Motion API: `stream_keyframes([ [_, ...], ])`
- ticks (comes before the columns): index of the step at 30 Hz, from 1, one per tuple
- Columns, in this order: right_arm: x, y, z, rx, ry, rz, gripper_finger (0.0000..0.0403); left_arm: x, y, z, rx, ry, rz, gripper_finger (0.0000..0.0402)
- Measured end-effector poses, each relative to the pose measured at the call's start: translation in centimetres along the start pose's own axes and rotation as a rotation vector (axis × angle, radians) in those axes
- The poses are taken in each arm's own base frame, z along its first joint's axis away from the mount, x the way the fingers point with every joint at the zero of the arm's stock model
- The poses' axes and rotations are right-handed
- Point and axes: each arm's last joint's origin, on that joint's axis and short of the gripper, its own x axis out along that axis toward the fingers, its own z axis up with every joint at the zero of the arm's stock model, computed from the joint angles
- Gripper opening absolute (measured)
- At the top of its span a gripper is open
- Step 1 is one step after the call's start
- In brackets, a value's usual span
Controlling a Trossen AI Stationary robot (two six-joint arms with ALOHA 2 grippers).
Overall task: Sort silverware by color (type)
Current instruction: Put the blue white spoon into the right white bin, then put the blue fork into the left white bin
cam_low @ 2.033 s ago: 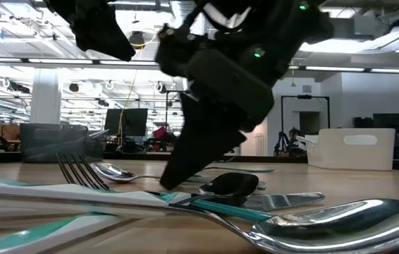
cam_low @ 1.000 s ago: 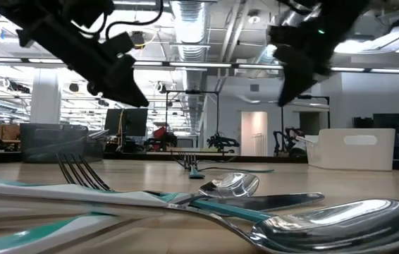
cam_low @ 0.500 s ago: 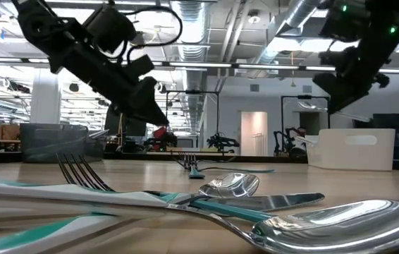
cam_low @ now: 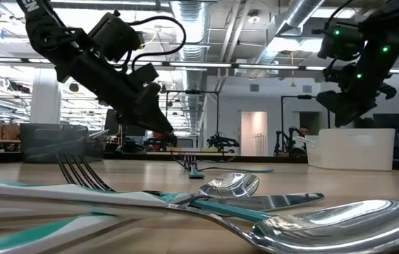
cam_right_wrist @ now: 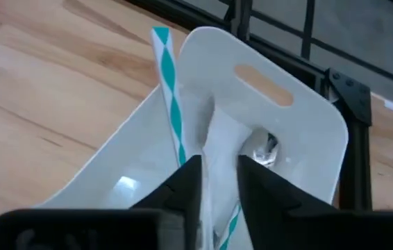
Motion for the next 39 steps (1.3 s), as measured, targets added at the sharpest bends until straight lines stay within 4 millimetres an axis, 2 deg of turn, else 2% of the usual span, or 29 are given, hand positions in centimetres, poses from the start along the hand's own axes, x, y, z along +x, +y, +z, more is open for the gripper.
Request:
stream_keyframes([
  [5,-0.1,0.5,0.3,-0.006,-0.031,0.042,0.018,0.0,-0.1,-0.1,0.003,0.01,-0.029,0.0171],
  [10,-1.1,2.9,1.0,-0.156,-0.074,0.351,0.0225,0.0,-0.1,-0.1,0.003,0.008,-0.021,0.0171],
  [17,-2.8,6.5,1.3,-0.229,-0.231,0.592,0.0223,0.0,-0.1,0.0,-0.008,-0.002,-0.005,0.0171],
  [21,-3.1,8.8,1.0,-0.284,-0.274,0.721,0.022,0.0,-0.1,0.0,-0.02,-0.003,-0.004,0.0171],
  [33,-1.0,14.2,-0.8,-0.318,-0.25,0.923,0.022,0.0,-0.1,0.1,-0.039,-0.007,-0.005,0.0171],
  [39,-0.3,17.0,-0.5,-0.346,-0.219,0.949,0.022,0.0,-0.1,0.1,-0.052,-0.015,-0.007,0.0171],
])
